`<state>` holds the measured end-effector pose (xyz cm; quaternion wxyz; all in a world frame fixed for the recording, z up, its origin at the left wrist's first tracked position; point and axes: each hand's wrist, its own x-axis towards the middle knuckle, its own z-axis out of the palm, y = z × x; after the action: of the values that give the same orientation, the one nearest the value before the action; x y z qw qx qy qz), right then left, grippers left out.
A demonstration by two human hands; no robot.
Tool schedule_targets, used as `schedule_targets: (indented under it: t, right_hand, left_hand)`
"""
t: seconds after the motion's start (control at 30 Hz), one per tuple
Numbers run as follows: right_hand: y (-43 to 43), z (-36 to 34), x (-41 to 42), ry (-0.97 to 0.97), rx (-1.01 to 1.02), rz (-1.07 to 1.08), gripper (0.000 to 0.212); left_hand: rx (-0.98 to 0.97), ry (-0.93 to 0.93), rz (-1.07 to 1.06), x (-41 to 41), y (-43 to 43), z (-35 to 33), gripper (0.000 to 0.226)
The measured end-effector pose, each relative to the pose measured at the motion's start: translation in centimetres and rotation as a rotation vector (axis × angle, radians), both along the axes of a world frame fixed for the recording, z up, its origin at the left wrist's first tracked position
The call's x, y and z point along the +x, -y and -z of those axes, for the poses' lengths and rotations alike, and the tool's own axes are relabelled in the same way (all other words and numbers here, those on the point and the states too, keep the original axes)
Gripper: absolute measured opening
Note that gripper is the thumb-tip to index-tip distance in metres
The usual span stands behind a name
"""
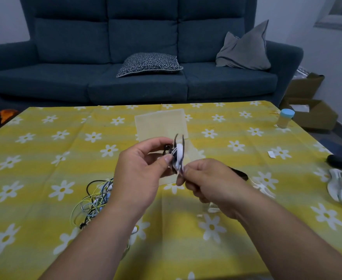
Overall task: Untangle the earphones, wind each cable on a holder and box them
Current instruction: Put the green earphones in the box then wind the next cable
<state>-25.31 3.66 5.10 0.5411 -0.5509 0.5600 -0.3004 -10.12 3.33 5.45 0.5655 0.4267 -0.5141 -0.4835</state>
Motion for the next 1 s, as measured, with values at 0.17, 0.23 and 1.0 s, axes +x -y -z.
schedule_targets:
  t: [0.17, 0.23, 1.0]
  right_hand:
    - [-0.6, -0.4, 0.3, 0.003, -0.012, -0.155, 0.035]
    - [-0.7, -0.9, 0.1, 0.014, -0.041, -0.179, 0.034]
    - [1.0, -1.9, -3.9, 0.017, -0.225, 0.260, 0.031]
  left_hand:
    - [-0.046, 0.095, -0.117, 0.6, 0.5, 0.3, 0.032]
    - [-0.065, 0.162, -0.134, 0.8, 0.5, 0.3, 0.035]
    - [-0.077, 0.268, 0.237, 0.3, -0.3, 0.1, 0.038]
